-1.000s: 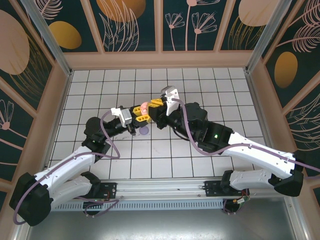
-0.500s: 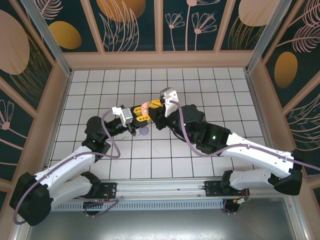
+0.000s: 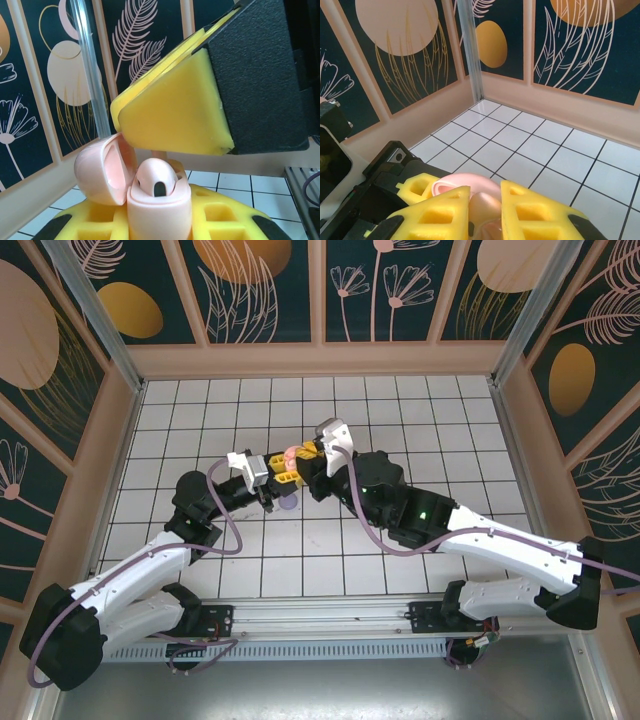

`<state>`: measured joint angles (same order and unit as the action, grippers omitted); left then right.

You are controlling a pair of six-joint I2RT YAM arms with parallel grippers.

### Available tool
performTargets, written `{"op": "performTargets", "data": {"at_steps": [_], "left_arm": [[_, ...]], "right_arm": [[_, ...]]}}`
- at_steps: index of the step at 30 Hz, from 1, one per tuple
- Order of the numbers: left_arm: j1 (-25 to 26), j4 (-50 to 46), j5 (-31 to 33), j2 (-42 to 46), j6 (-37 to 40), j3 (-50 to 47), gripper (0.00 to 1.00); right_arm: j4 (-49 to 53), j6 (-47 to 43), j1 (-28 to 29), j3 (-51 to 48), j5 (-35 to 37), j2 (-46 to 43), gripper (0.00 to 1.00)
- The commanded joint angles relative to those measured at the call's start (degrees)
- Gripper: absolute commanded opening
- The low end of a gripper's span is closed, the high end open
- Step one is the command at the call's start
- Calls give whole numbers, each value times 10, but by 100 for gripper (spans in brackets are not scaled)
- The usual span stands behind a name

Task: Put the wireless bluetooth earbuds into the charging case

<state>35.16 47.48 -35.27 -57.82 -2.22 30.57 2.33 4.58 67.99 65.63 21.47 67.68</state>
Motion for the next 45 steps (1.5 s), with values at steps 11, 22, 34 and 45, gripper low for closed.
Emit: {"op": "performTargets", "data": {"at_steps": [11,22,34,45], "left_arm": [[3,74,12,8,-17,26,0],[3,81,13,-2,-21,20,0],[3,85,15,-17,-24,18,0],[3,94,15,-27,-26,15,0]], "right_arm": [[92,84,13,21,9,31,34],[75,136,1,58,23,4,51],[53,154,-38,99,-36,-5,67],[80,170,-91,143,-100,1,71]]}}
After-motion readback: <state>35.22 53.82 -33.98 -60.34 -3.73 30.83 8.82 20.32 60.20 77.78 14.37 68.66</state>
